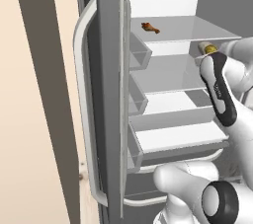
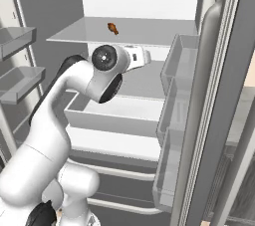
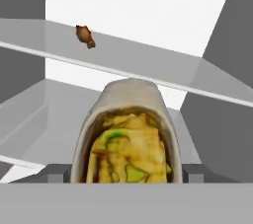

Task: Move the chicken drumstick and burrito from the second highest shelf to the top shelf to make space. Then, place the pitcher from the counter on the cleared second highest shelf.

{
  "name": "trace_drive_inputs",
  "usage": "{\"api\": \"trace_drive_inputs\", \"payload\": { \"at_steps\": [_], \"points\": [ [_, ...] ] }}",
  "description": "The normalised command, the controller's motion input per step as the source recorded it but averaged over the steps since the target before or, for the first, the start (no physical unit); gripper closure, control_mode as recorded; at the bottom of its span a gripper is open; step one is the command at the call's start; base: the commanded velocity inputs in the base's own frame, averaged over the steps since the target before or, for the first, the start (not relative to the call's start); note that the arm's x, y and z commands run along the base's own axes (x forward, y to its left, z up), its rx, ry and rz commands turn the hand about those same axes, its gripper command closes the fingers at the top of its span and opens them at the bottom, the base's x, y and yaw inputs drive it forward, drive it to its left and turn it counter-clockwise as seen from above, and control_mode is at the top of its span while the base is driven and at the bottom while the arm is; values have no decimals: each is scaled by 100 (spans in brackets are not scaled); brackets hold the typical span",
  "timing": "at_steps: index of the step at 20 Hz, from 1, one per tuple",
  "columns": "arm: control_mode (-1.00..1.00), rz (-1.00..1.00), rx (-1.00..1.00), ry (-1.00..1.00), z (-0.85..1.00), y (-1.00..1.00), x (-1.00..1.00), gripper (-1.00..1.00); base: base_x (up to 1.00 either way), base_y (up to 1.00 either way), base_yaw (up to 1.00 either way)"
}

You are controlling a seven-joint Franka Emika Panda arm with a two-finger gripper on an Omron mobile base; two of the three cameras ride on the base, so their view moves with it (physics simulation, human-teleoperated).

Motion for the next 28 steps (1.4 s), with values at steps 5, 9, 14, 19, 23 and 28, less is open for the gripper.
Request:
{"api": "trace_drive_inputs", "payload": {
  "at_steps": [5, 9, 14, 19, 23, 28],
  "points": [
    [-100, -1, 3, -5, 44, 0, 40, 100, 0, 0, 0],
    [-100, 0, 1, 1, 20, 0, 84, 100, 0, 0, 0],
    [-100, 0, 1, 12, 11, 0, 98, 100, 0, 0, 0],
    [-100, 0, 3, 10, 0, -6, 100, 100, 0, 0, 0],
    [-100, 0, 6, 4, 0, -24, 92, 100, 0, 0, 0],
    [-100, 0, 6, 4, -6, -26, 94, 100, 0, 0, 0]
  ]
}}
